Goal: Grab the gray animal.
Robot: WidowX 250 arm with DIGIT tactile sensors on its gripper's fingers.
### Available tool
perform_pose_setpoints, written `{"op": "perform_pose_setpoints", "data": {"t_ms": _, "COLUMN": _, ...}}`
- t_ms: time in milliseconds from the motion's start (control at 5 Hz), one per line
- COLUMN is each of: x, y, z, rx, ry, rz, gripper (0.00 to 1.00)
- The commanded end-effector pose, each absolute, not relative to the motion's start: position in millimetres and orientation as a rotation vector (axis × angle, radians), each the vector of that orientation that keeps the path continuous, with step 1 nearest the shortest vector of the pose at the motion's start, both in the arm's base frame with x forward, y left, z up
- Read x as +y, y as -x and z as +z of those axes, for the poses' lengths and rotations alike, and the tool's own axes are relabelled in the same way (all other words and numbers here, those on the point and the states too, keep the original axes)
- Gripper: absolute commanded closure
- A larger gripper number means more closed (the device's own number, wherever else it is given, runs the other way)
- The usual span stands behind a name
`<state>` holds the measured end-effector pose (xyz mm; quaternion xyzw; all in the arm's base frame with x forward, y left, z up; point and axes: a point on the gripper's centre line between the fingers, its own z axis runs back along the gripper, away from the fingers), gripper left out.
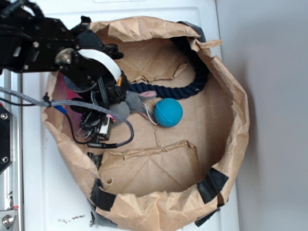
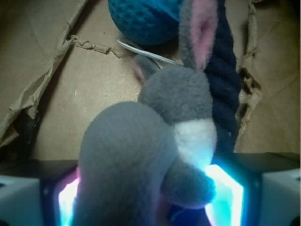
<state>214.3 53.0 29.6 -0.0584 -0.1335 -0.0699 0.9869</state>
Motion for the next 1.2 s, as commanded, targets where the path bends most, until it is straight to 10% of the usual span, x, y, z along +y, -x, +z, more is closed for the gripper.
{"op": "perform_pose_setpoints", "data": {"t_ms": 0, "x": 59, "y": -208, "z": 41, "rx": -0.309, "ry": 0.119, "rz": -0.122, "gripper": 1.00}}
{"op": "perform_pose_setpoints", "data": {"t_ms": 600, "x": 33, "y": -218, "z": 126, "rx": -0.206, "ry": 0.199, "rz": -0.011, "gripper": 1.00}}
{"op": "perform_pose_setpoints", "data": {"t_ms": 1000, "x": 22, "y": -238, "z": 140, "rx": -0.215, "ry": 0.192, "rz": 0.030, "gripper": 1.00}}
